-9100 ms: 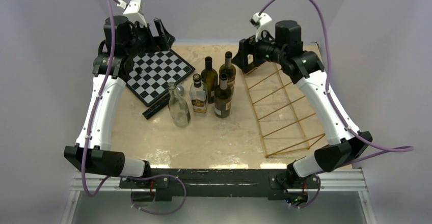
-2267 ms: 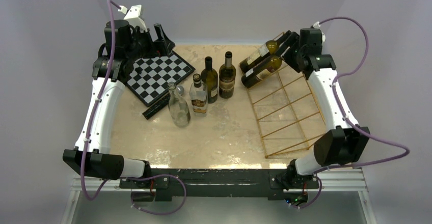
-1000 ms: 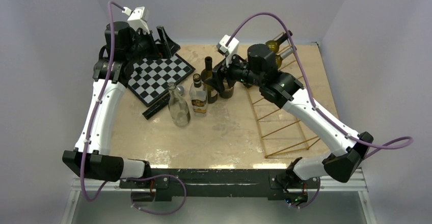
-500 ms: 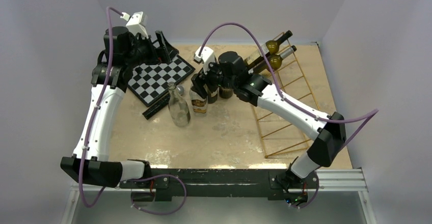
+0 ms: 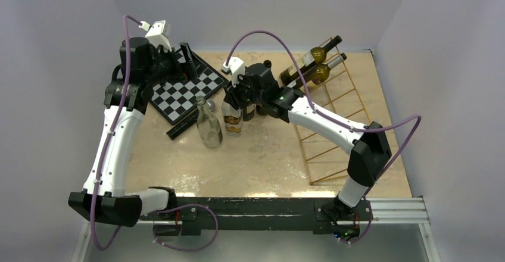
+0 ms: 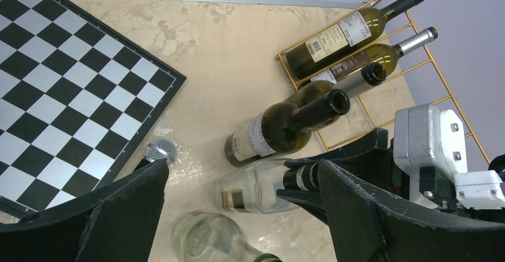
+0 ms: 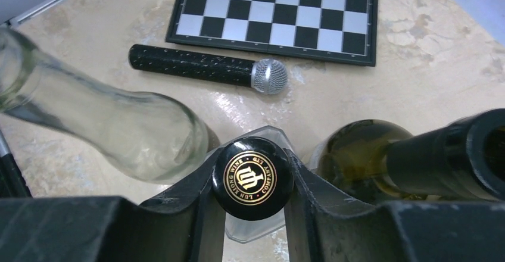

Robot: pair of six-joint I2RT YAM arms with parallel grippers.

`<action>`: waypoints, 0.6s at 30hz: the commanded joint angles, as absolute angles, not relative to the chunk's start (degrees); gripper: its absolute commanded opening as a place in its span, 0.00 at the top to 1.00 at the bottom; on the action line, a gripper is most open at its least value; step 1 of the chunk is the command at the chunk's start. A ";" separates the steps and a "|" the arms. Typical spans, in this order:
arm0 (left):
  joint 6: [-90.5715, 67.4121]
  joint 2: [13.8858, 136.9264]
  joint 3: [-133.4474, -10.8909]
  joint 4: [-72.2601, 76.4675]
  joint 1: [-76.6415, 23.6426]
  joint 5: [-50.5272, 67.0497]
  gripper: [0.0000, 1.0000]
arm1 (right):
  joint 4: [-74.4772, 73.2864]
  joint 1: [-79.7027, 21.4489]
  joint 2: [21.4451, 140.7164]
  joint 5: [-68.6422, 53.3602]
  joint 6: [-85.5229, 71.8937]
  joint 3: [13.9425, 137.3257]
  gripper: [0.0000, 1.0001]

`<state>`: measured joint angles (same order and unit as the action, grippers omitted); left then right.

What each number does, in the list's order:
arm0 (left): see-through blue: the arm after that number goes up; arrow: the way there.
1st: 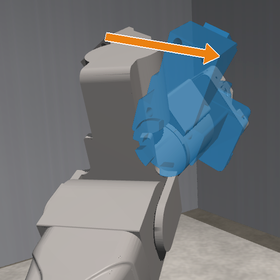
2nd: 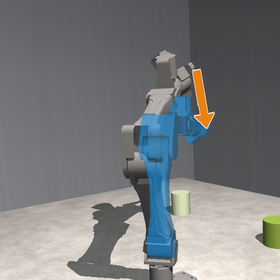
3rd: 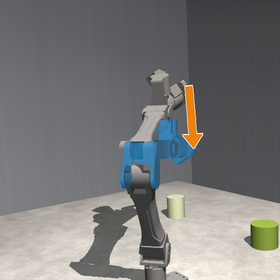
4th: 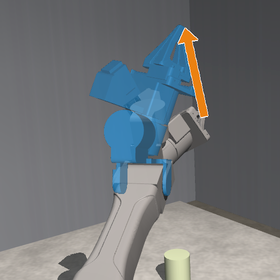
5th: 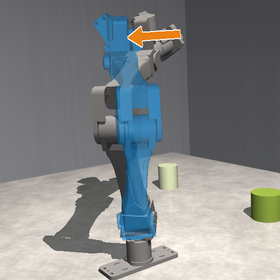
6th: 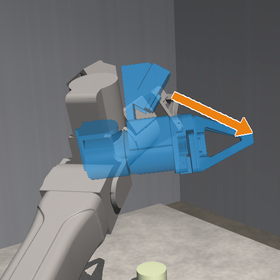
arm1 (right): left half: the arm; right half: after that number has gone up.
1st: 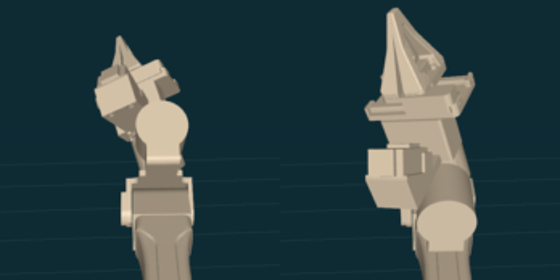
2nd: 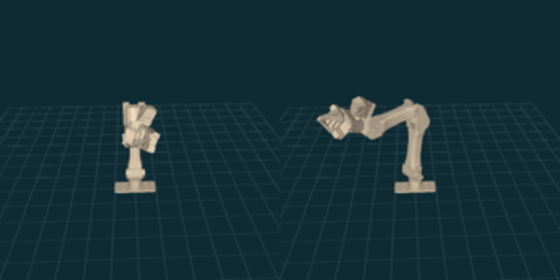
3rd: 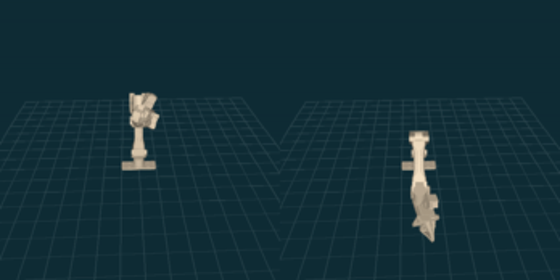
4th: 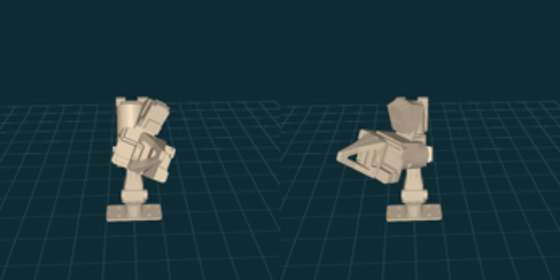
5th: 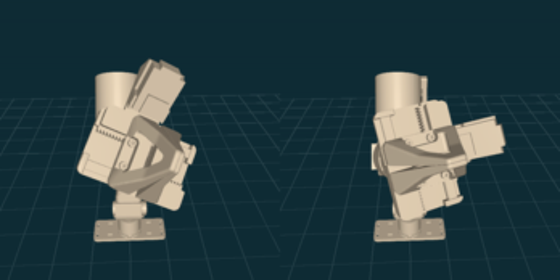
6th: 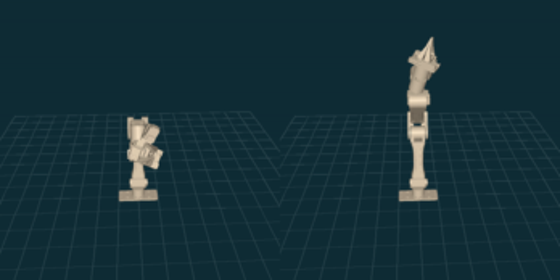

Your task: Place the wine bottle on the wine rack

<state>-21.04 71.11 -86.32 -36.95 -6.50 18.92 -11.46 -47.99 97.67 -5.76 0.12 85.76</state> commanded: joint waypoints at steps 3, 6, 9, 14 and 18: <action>-21.66 69.43 -85.83 -36.93 -6.42 18.02 0.01 | -8.74 -48.07 95.81 -6.08 -0.64 87.67 0.98; -21.71 69.63 -85.91 -36.81 -6.42 18.19 0.01 | -10.44 -48.03 94.21 -6.53 -0.31 87.72 1.00; -21.46 70.12 -87.18 -37.39 -6.42 18.18 0.01 | -13.88 -47.99 91.52 -12.06 -0.84 89.19 1.00; -21.72 70.58 -87.96 -37.09 -6.42 17.99 0.01 | -18.03 -47.99 87.35 -15.66 -2.63 92.63 1.00; -22.17 70.93 -87.93 -36.78 -6.42 18.29 0.01 | -21.20 -47.07 84.05 -16.02 -2.54 93.76 1.00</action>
<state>-21.06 70.98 -86.35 -38.33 -6.50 18.35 -23.99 -47.66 91.66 -12.19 -1.13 87.15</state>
